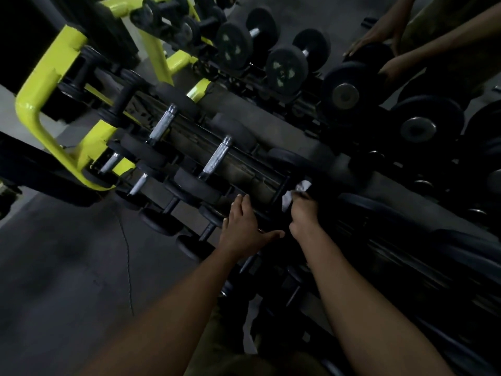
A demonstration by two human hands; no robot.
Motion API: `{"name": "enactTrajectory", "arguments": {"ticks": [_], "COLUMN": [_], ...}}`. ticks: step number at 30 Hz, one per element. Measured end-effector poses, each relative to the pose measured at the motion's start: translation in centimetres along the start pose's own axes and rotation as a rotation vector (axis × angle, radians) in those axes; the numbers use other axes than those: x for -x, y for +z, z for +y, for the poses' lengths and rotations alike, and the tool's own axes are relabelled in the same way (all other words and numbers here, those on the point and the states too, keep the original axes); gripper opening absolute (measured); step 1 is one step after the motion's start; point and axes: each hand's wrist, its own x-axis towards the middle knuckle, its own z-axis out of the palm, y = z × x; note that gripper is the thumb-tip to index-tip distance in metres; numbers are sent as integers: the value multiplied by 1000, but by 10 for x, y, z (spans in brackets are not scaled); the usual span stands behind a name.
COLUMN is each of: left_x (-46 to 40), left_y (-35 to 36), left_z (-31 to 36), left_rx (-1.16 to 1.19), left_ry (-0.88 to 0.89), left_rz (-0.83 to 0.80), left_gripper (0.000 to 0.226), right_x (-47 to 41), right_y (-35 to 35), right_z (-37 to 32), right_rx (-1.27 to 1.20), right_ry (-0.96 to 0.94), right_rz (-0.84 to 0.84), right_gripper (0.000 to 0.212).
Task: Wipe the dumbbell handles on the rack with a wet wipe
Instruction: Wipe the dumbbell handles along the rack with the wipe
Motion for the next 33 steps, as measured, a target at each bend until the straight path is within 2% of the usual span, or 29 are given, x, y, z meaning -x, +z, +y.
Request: {"name": "enactTrajectory", "arguments": {"ticks": [1,4,6,9,12,14,16,20,23,25,26,28,30,33], "left_x": [-1,-2,-2,-2,-2,-1,-1,-2,-3,-3,-2,-2,-2,-1], "left_y": [1,1,2,4,3,2,3,3,3,3,3,3,3,3], "left_z": [-1,-2,-3,-3,-2,-2,-3,-4,-4,-4,-4,-5,-4,-3], "left_rx": [3,10,16,9,8,6,6,-1,-4,-5,-4,1,7,11], "left_ry": [3,11,15,16,14,15,18,21,24,25,25,26,24,21], "left_rz": [2,5,11,21,15,26,26,30,27,24,24,26,26,30], "left_gripper": [135,136,136,136,136,136,137,137,136,136,136,136,135,135], "right_x": [-1,10,16,15,13,13,14,24,16,12,9,11,11,17], "right_y": [-4,-16,-22,-20,-17,-15,-16,-21,-25,-27,-27,-28,-28,-30], "right_z": [1,5,7,2,-6,-9,-7,-7,-8,-7,-5,0,7,9], "right_rx": [91,435,549,541,414,300,300,616,839,910,902,850,802,788], "right_ry": [23,-90,-154,-199,-235,-199,-114,-81,-141,-172,-181,-220,-280,-410], "right_rz": [-51,-244,-312,-307,-205,-231,-278,-351,-346,-330,-327,-312,-267,-170], "right_gripper": [23,26,30,30,58,48,39,30,22,34,32,10,16,9]}}
